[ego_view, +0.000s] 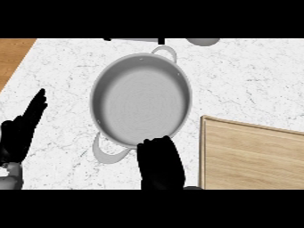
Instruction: Pick the cupcake from the tray and place it in the pot
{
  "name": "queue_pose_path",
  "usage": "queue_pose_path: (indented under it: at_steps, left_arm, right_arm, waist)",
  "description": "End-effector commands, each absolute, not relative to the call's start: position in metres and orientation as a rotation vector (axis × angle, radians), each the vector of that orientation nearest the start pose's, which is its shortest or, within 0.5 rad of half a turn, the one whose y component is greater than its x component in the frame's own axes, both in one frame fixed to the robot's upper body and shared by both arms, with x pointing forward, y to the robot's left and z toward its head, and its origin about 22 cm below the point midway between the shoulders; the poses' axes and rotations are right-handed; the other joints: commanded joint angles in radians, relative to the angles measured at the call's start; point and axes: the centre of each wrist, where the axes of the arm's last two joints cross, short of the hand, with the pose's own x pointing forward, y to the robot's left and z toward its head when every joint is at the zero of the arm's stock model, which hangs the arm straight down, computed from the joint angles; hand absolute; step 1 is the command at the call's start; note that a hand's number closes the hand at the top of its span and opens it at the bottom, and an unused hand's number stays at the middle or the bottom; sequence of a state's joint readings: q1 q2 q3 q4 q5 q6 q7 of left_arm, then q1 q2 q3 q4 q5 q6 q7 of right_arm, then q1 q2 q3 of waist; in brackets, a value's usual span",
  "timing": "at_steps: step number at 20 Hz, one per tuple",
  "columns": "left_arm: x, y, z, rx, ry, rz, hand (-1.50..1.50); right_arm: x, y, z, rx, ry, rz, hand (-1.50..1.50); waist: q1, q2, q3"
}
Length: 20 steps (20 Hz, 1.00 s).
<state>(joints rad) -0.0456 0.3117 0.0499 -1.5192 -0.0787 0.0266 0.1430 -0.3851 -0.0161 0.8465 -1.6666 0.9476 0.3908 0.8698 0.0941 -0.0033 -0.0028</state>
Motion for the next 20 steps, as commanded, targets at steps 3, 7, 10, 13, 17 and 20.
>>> queue_pose_path:
  at_steps: [3, 7, 10, 13, 17, 20]
  left_arm:
    - [0.252, 0.309, 0.015, 0.364, -1.387, -0.215, 0.00]
    - [0.251, 0.309, 0.017, 0.366, -1.392, -0.226, 0.00]
    - [0.256, 0.308, 0.025, 0.362, -1.406, -0.227, 0.00]
    - [0.254, 0.308, 0.018, 0.379, -1.387, -0.222, 0.00]
    - [0.257, 0.312, 0.027, 0.380, -1.416, -0.234, 0.00]
    - [0.257, 0.307, 0.017, 0.379, -1.411, -0.202, 0.00]
  right_arm:
    - [0.189, 0.012, 0.124, -1.057, -1.483, 1.240, 1.50]
    - [0.186, 0.024, 0.144, -1.168, -1.586, 1.096, 1.50]
    - [0.192, 0.026, 0.151, -1.103, -1.626, 0.959, 1.50]
    - [0.197, 0.032, 0.161, -1.093, -1.657, 0.881, 1.50]
    - [0.213, 0.040, 0.189, -1.077, -1.707, 0.789, 1.50]
    - [0.227, 0.048, 0.192, -1.083, -1.707, 0.754, 1.50]
  waist:
    - [-0.005, -0.010, -0.003]
    - [-0.005, -0.011, -0.002]
    - [0.007, -0.004, -0.001]
    - [-0.004, 0.000, -0.001]
    - [-0.002, 0.001, -0.001]
    - [-0.011, 0.006, -0.001]
